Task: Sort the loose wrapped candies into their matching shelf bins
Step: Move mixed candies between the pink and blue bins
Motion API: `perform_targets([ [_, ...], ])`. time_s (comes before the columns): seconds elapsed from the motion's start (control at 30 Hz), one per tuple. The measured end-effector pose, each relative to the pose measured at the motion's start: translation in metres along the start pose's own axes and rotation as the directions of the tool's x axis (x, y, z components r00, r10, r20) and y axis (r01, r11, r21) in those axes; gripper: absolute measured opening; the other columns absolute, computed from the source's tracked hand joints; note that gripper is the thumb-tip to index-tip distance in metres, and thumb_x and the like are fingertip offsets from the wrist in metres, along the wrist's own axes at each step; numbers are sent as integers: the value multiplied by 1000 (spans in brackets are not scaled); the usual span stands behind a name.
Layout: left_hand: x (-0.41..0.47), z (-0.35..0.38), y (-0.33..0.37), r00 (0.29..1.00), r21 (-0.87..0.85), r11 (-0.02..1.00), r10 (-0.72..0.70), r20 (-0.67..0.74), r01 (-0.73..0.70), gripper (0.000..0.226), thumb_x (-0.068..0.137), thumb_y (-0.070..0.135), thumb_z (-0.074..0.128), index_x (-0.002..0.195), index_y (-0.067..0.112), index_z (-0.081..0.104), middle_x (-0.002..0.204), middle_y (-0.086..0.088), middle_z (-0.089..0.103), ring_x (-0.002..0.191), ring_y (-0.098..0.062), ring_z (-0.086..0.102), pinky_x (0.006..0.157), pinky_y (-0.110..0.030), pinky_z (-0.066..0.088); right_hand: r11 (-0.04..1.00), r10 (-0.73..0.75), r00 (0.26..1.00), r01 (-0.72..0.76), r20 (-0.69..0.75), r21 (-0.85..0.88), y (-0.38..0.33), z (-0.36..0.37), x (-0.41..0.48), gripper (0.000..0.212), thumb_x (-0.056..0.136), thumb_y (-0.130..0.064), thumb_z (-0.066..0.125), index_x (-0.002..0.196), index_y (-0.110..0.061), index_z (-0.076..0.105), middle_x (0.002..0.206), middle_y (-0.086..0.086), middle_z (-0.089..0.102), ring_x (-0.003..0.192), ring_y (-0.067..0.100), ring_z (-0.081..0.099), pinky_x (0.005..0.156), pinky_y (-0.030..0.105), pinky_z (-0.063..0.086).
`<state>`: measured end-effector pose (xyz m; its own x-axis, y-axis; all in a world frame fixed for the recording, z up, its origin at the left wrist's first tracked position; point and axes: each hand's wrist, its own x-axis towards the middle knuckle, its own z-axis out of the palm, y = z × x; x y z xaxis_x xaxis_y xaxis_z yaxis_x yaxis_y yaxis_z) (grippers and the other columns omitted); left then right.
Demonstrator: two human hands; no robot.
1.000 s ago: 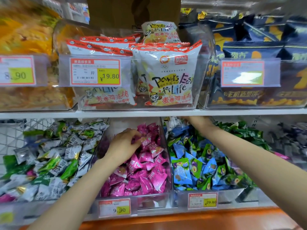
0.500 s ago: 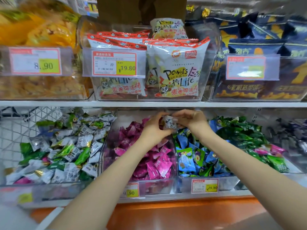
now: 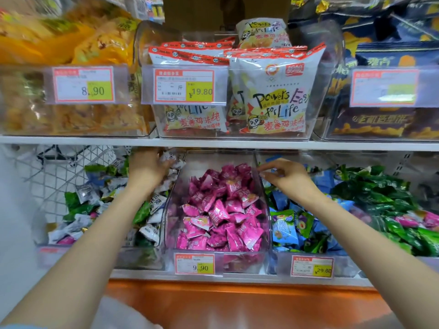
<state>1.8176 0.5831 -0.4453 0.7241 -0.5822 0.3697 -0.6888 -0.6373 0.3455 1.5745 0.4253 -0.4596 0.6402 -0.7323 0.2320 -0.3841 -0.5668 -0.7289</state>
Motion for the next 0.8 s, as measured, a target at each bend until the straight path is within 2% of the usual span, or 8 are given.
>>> perform_targets([
  [0.1, 8, 7, -21, 991, 53, 998, 27, 131, -34, 53, 89, 46, 54, 135, 22, 47, 136, -14, 51, 125, -37, 44, 101, -46, 38, 1000, 6, 1000, -6, 23, 11, -1, 0, -4, 14, 91, -22, 61, 102, -20, 70, 120, 4, 59, 100, 30, 59, 86, 34, 49],
  [0.17, 10, 10, -24, 981, 19, 997, 70, 183, -75, 50, 94, 40, 51, 141, 27, 39, 145, -8, 42, 130, -32, 40, 105, -44, 35, 1000, 4, 999, -5, 35, 23, -2, -2, -5, 12, 91, -21, 61, 99, -22, 69, 115, 4, 61, 97, 35, 59, 81, 36, 50],
  [0.33, 13, 17, -24, 965, -74, 992, 121, 232, -106, 44, 98, 28, 46, 141, 27, 39, 149, -2, 37, 124, -30, 48, 103, -43, 38, 1000, -5, 999, 4, 52, 27, 3, -4, -5, 14, 92, -18, 60, 101, -19, 69, 94, -12, 58, 78, 4, 56, 60, 7, 39],
  [0.47, 20, 25, -23, 969, 78, 991, 84, 231, -105, 46, 100, 32, 39, 145, 26, 31, 154, 0, 25, 139, -31, 24, 113, -46, 18, 1000, -4, 998, 3, 67, 20, 7, -5, -7, 12, 92, -17, 59, 97, -22, 68, 79, -18, 56, 68, -1, 54, 53, 6, 41],
  [0.53, 20, 28, -20, 984, 95, 990, 92, 153, -108, 45, 99, 29, 41, 142, 19, 37, 149, -9, 35, 135, -34, 29, 109, -46, 22, 1000, -1, 998, 0, 69, 17, 7, -7, -8, 12, 92, -17, 59, 95, -24, 68, 83, -14, 59, 70, 7, 58, 56, 10, 43],
  [0.63, 16, 24, -9, 975, 35, 975, 216, 42, -218, 37, 98, 26, 41, 131, 11, 47, 134, -18, 49, 126, -34, 41, 106, -45, 24, 1000, 13, 998, -14, 64, 28, 8, -10, -9, 11, 91, -18, 60, 92, -27, 67, 85, -4, 67, 85, 41, 61, 73, 39, 51],
  [0.7, 14, 24, -1, 932, -3, 940, 337, 135, -340, 39, 100, 32, 36, 134, 19, 47, 139, -9, 47, 130, -26, 38, 109, -45, 18, 999, 15, 998, -18, 65, 41, 8, -10, -10, 12, 91, -19, 60, 90, -30, 67, 90, 12, 69, 90, 47, 58, 75, 46, 51],
  [0.8, 15, 28, 2, 852, 137, 874, 401, 335, -466, 39, 100, 41, 29, 135, 34, 46, 150, 9, 31, 140, -15, 19, 111, -46, 12, 999, 13, 997, -17, 71, 44, 7, -11, -10, 13, 91, -21, 60, 90, -32, 66, 96, 15, 69, 91, 46, 59, 79, 48, 50],
])
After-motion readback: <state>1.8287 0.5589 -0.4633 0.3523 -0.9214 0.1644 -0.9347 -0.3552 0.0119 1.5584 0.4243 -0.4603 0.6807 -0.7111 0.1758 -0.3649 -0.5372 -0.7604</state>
